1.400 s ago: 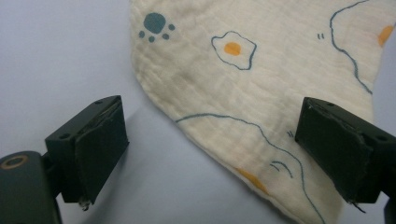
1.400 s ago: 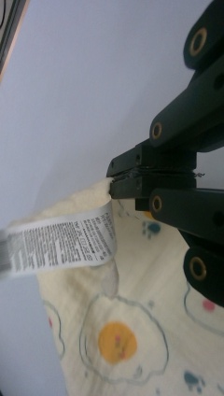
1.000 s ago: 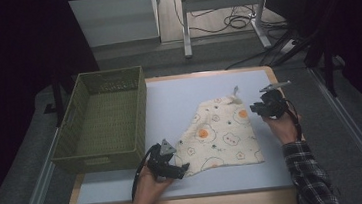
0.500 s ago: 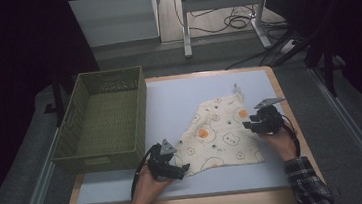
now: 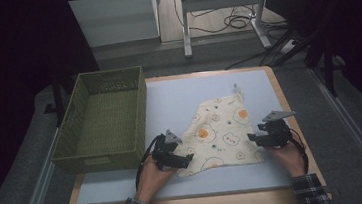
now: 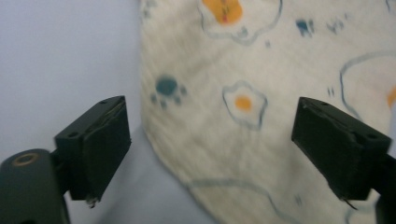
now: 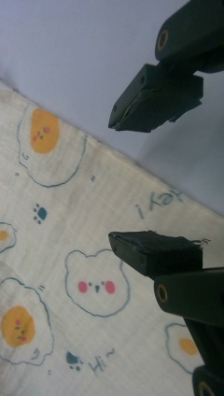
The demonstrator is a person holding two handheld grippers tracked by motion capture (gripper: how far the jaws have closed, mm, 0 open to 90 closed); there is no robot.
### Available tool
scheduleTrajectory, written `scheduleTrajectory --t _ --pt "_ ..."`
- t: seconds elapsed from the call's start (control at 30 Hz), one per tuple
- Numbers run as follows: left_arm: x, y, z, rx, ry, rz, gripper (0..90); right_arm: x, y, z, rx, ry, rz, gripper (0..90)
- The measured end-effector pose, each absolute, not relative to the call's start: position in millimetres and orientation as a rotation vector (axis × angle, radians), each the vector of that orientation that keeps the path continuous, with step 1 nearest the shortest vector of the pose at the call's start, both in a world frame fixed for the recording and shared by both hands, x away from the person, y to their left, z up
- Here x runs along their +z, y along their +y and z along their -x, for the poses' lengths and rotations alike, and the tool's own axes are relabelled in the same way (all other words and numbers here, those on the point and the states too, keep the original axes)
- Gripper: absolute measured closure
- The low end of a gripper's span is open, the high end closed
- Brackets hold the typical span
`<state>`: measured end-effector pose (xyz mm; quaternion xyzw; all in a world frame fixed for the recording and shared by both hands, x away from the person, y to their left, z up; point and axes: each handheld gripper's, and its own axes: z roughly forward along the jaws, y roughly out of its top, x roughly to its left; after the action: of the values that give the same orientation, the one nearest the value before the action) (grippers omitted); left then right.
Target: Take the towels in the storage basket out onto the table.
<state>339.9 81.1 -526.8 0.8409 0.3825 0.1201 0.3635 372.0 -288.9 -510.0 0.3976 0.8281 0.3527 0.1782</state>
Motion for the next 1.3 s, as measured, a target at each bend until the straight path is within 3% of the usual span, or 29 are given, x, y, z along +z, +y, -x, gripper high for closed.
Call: scheduleTrajectory --t 0.3,0.33,0.63,0.8,0.93,1.17,1.3 --pt "-503 66 -388 0.303 0.979 -2.167 30.7 -517 -307 -352 0.993 2.311 -1.144 36.0" --pt "-503 66 -388 0.303 0.979 -2.167 37.7 -517 -307 -352 0.993 2.311 -1.144 36.0" --pt "-504 58 -435 0.166 1.021 -2.174 62.0 -523 -322 -346 0.971 2.282 -1.176 34.2" --pt "-511 44 -440 0.127 1.004 -2.254 67.4 -525 -325 -345 0.996 2.276 -1.187 33.3" --pt "-504 37 -435 0.153 0.978 -2.273 84.5 -525 -324 -345 0.994 2.275 -1.184 32.7" --pt "-474 10 -413 0.164 0.830 -2.272 85.2 -526 -325 -345 1.004 2.268 -1.191 32.3" --pt "-479 -23 -399 0.086 0.723 -2.354 84.1 -526 -324 -344 1.000 2.266 -1.189 32.1"
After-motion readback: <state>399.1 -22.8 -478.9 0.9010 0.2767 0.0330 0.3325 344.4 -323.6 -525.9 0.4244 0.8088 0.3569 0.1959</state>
